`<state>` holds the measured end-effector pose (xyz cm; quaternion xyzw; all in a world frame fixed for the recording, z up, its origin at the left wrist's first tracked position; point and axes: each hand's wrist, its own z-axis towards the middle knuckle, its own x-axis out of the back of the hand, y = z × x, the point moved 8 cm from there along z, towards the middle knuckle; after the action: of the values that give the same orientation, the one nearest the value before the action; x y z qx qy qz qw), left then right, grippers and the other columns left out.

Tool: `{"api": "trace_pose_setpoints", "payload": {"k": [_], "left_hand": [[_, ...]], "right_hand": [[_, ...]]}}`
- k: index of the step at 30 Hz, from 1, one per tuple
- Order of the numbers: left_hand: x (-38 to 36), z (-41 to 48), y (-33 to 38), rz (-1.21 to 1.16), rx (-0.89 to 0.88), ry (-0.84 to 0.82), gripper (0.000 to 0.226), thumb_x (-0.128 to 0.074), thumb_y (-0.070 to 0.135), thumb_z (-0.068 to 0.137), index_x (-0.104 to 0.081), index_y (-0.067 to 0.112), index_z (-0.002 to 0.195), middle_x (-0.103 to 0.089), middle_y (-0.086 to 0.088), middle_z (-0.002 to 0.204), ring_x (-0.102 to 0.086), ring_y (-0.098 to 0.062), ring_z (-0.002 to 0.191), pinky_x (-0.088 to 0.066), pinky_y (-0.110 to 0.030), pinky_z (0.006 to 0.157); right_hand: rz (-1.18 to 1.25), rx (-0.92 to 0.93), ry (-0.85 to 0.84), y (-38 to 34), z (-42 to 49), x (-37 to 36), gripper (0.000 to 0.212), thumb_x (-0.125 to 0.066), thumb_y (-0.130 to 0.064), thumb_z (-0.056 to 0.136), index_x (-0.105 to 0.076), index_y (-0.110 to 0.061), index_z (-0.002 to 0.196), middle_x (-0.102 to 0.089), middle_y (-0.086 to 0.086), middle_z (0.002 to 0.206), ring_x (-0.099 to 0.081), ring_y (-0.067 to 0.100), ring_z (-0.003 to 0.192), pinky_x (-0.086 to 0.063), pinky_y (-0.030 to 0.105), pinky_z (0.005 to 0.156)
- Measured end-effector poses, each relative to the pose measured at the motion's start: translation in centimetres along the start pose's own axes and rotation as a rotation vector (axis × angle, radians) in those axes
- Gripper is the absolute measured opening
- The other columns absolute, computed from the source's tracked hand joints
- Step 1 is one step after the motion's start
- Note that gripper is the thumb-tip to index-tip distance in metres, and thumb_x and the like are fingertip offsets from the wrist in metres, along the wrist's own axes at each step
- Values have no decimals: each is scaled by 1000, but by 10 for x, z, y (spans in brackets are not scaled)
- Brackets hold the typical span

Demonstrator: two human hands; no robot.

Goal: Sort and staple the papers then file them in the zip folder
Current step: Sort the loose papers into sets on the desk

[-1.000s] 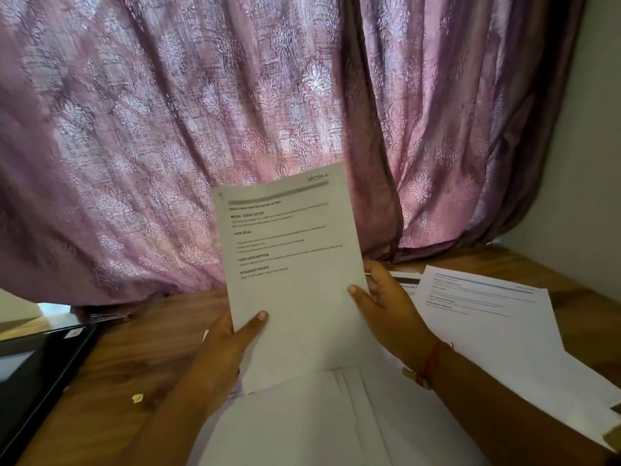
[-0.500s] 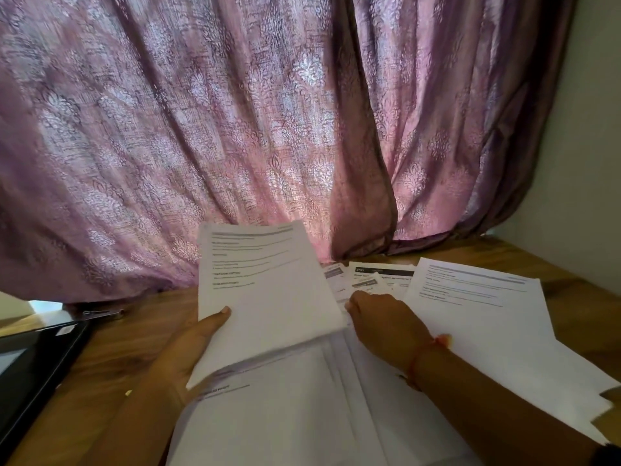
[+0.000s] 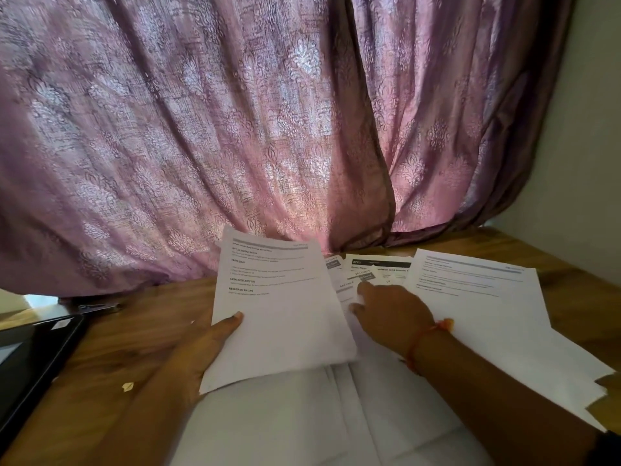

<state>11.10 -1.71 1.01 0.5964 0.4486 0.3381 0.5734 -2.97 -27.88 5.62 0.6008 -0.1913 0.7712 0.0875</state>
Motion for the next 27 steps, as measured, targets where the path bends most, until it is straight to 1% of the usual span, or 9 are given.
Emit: {"api": "trace_pose_setpoints", "payload": {"k": [4, 8, 10, 12, 15, 19, 22, 24, 27], "left_hand": [[-2, 1, 1, 30, -14, -3, 32, -72, 21, 91, -69, 18, 122, -75, -13, 113, -72, -38, 103, -52, -61, 97], [-2, 1, 2, 54, -28, 7, 29, -71, 21, 93, -69, 20, 121, -76, -12, 111, -73, -37, 101, -54, -60, 94], [-1, 2, 3, 69, -44, 16, 27, -72, 21, 92, -70, 23, 119, -77, -9, 109, -74, -35, 99, -55, -58, 93], [0, 3, 3, 78, -54, 18, 27, -72, 21, 92, -70, 23, 119, -77, -9, 110, -74, -35, 99, -55, -58, 94], [-2, 3, 2, 80, -56, -1, 29, -71, 21, 93, -68, 23, 123, -76, -9, 112, -73, -34, 101, -55, -56, 94], [-3, 3, 1, 79, -55, -21, 32, -70, 21, 94, -67, 22, 127, -76, -9, 114, -73, -35, 103, -55, -58, 95], [-3, 4, 1, 90, -63, -32, 33, -69, 20, 95, -66, 22, 128, -75, -8, 116, -73, -34, 104, -54, -57, 96], [-4, 3, 3, 101, -67, -39, 33, -69, 21, 96, -65, 24, 128, -75, -7, 116, -73, -33, 104, -54, -57, 96], [-2, 3, 3, 107, -70, -26, 32, -70, 22, 95, -67, 24, 127, -76, -6, 115, -73, -33, 104, -53, -58, 97]], "right_hand": [[3, 45, -149, 2, 1, -18, 37, -39, -47, 101, -54, -16, 116, -63, 9, 117, -61, 25, 104, -50, 37, 93], [90, 100, -174, -11, 3, -27, 28, -41, -37, 102, -56, -16, 114, -63, 7, 117, -60, 26, 103, -49, 35, 93], [125, 53, -114, -1, 8, -24, 28, -44, -39, 100, -55, -17, 114, -64, 8, 117, -60, 27, 104, -50, 38, 93], [95, -16, -45, 13, 10, -18, 36, -50, -48, 96, -54, -18, 116, -63, 8, 119, -60, 28, 106, -51, 40, 92], [77, -55, -38, 22, 12, -14, 46, -60, -55, 88, -55, -20, 118, -62, 6, 122, -58, 27, 108, -51, 39, 93], [208, -75, 1, 23, 14, -10, 44, -71, -41, 86, -55, -15, 118, -63, 6, 122, -60, 24, 107, -51, 33, 91], [358, -123, 38, 28, 15, -8, 33, -74, -28, 86, -56, -15, 111, -66, 7, 117, -62, 22, 103, -47, 24, 76], [410, -170, 55, 33, 16, -5, 29, -74, -27, 86, -57, -17, 107, -67, 6, 114, -62, 22, 100, -42, 22, 73], [464, -213, 114, 36, 15, 9, 24, -69, -28, 89, -57, -20, 108, -68, 4, 104, -64, 22, 93, -44, 24, 70]]}}
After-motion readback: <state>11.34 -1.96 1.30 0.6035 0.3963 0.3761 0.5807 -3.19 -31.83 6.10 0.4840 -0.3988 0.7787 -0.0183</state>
